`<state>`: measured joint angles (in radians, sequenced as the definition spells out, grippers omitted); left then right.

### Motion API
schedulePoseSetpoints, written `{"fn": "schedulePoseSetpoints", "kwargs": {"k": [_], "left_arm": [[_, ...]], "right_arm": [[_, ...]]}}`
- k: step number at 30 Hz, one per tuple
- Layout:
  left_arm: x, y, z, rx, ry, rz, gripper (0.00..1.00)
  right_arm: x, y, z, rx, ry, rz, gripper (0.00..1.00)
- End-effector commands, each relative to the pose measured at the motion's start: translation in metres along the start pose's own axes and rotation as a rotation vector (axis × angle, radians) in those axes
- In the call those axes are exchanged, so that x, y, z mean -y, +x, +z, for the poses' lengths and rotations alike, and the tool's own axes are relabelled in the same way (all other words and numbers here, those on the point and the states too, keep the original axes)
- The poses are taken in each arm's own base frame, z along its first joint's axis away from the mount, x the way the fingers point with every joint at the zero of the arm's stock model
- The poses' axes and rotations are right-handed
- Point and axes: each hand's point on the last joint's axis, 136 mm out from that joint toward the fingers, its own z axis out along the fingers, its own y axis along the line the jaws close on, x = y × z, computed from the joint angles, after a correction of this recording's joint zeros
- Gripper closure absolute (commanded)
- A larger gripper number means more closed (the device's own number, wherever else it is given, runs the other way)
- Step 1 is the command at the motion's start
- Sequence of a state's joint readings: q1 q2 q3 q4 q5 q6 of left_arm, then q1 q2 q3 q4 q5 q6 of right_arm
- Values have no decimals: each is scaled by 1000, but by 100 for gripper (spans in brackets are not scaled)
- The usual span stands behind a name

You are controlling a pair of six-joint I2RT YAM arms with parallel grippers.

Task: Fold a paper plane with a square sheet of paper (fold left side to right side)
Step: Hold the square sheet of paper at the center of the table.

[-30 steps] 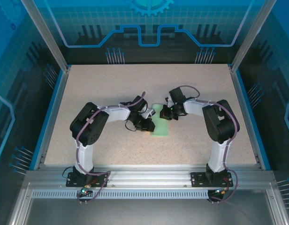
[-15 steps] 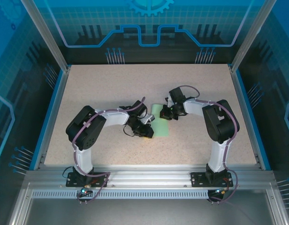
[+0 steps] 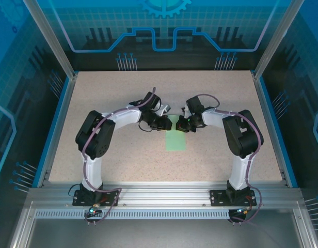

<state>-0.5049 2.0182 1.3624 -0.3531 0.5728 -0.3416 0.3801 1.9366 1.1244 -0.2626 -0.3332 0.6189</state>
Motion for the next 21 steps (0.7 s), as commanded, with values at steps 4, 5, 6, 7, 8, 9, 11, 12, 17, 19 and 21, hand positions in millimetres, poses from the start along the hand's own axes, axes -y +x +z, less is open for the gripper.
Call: {"fn": "schedulePoseSetpoints", "kwargs": {"k": [4, 5, 6, 7, 8, 9, 11, 12, 17, 19, 21], "left_arm": [[-19, 1, 23, -53, -36, -49, 81], [-21, 0, 24, -54, -41, -52, 81], [-22, 0, 26, -55, -44, -57, 81], [-25, 0, 28, -54, -49, -62, 81], [-26, 0, 29, -56, -53, -67, 81], [-29, 1, 31, -58, -61, -70, 81], [-33, 3, 33, -63, -74, -80, 81], [-35, 6, 34, -69, -84, -84, 81], [-45, 15, 39, -87, -120, -108, 81], [-47, 19, 42, -96, -127, -114, 81], [-48, 21, 43, -100, -132, -116, 82]], "right_arm": [[20, 14, 10, -43, 91, 2, 100], [19, 14, 9, -42, 90, 0, 100], [19, 14, 9, -41, 89, -1, 100], [19, 13, 10, -41, 87, -3, 100], [17, 12, 8, -37, 82, -5, 100], [17, 12, 9, -36, 80, -8, 100], [12, 8, 6, -23, 65, -22, 100], [9, 6, 4, -12, 56, -31, 99], [-12, -11, -13, 49, 14, -91, 95], [-20, -16, -23, 76, 6, -115, 91], [-25, -19, -33, 95, 4, -130, 87]]}}
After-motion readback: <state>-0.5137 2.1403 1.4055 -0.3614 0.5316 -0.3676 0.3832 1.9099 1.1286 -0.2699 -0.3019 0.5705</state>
